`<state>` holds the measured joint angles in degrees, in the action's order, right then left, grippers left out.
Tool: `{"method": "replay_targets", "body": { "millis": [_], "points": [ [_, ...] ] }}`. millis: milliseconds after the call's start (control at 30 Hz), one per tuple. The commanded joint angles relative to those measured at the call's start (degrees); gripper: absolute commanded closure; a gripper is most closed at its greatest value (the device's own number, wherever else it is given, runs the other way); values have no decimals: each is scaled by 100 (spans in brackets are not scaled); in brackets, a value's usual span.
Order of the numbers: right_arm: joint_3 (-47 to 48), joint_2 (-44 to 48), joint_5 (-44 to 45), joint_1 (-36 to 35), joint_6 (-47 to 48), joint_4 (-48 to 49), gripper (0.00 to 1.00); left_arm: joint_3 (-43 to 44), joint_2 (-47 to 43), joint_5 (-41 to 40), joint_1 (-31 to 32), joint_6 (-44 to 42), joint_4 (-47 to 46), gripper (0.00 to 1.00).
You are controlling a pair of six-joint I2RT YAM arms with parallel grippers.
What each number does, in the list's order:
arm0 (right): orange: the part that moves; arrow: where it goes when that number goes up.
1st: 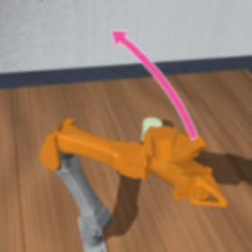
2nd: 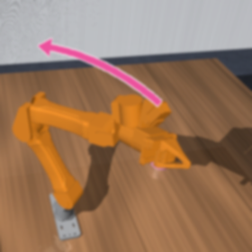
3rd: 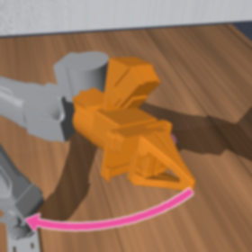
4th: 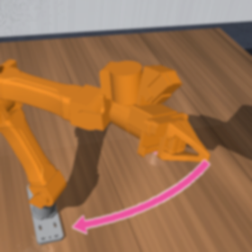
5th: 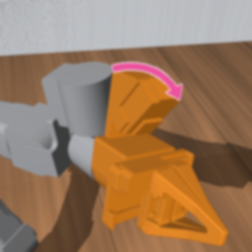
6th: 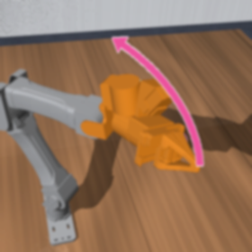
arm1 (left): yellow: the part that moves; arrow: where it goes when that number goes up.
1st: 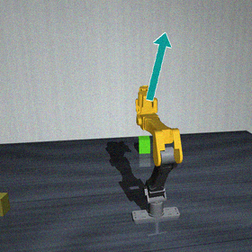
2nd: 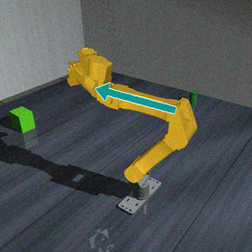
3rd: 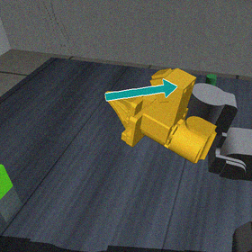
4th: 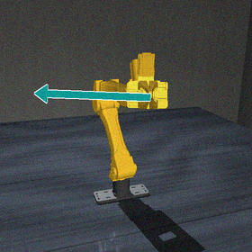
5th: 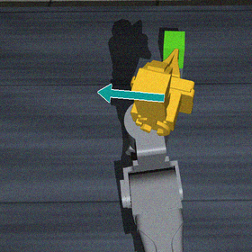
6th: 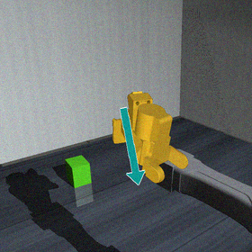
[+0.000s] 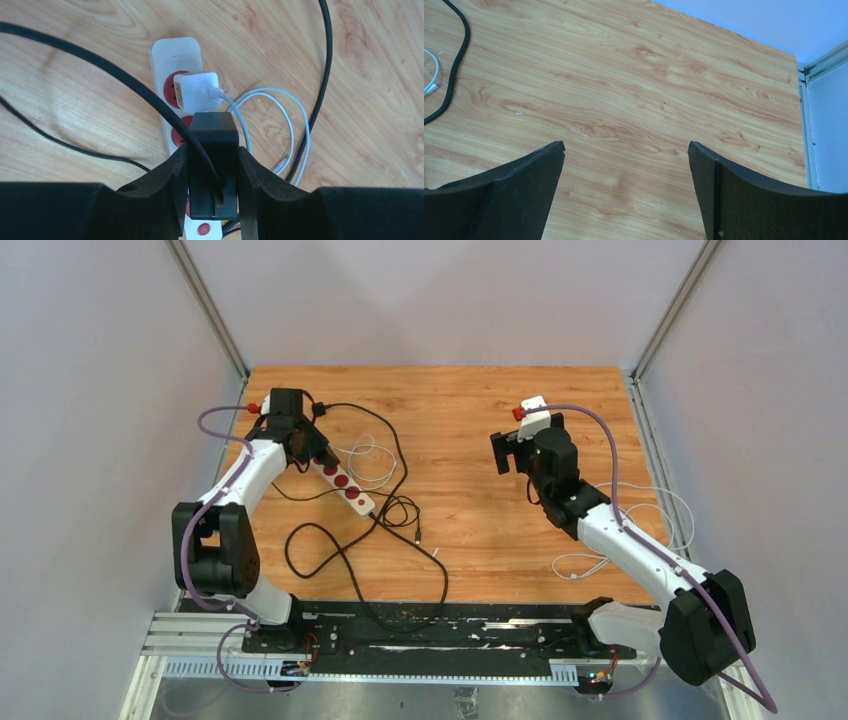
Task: Insert the plug
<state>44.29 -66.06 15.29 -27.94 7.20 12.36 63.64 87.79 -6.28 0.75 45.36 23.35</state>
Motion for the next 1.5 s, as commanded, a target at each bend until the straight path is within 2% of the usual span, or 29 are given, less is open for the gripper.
{"method": "replay_targets", "body": {
  "millis": [0, 333, 567, 933, 1467],
  "points": [
    [9, -44, 121, 105, 104, -14, 0, 508, 176, -843, 343, -36, 384, 100],
    [24, -151, 175, 155, 132, -14, 0, 845, 306, -1875, 651, 342, 1105, 100],
    [17, -163, 132, 175, 132, -14, 0, 1054, 588, -1701, 819, 481, 1135, 100],
    [0, -132, 143, 213, 172, -6, 0, 1325, 856, -1851, 986, 626, 1340, 100],
    [-17, -176, 36, 254, 115, 38, 0, 931, 544, -1775, 1214, 771, 1580, 100]
  ]
}}
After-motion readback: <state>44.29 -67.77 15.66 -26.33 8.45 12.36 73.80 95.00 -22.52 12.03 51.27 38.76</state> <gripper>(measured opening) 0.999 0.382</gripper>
